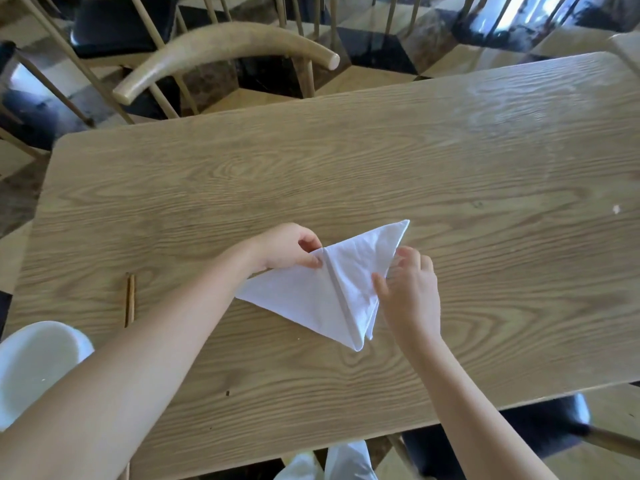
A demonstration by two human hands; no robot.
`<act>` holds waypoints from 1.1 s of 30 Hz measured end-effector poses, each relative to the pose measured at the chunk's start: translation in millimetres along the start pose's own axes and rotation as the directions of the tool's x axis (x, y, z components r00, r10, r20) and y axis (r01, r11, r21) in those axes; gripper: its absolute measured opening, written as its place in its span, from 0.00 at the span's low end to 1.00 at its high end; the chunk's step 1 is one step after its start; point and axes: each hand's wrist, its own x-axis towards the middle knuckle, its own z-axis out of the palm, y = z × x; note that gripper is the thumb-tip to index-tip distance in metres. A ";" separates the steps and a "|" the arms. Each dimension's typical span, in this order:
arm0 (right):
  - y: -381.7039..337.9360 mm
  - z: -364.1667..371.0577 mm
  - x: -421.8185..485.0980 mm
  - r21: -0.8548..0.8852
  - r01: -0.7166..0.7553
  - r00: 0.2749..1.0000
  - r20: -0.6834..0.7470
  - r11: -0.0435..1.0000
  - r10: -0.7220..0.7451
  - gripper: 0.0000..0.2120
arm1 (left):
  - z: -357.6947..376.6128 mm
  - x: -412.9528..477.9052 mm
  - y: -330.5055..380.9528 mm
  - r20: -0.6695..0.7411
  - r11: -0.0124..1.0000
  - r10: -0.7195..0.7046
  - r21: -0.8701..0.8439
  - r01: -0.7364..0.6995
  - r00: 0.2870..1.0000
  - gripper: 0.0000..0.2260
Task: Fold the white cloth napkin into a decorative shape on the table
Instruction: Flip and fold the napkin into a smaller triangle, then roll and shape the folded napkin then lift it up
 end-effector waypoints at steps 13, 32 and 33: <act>-20.0 21.9 -21.3 -0.009 0.305 0.952 0.033 0.952 -0.305 0.13 | 4.4 -28.8 16.2 -0.035 0.932 0.323 -0.164 -0.324 0.946 0.14; 15.7 -26.2 29.6 0.332 -0.203 0.741 0.667 0.921 -0.077 0.14 | 21.2 -28.2 -32.5 -0.022 0.886 -0.021 -0.464 0.008 1.000 0.11; 19.0 -25.1 28.7 0.339 -0.190 0.784 0.617 0.921 -0.066 0.14 | 24.6 -29.5 -35.0 -0.046 0.874 -0.055 -0.485 0.026 0.997 0.11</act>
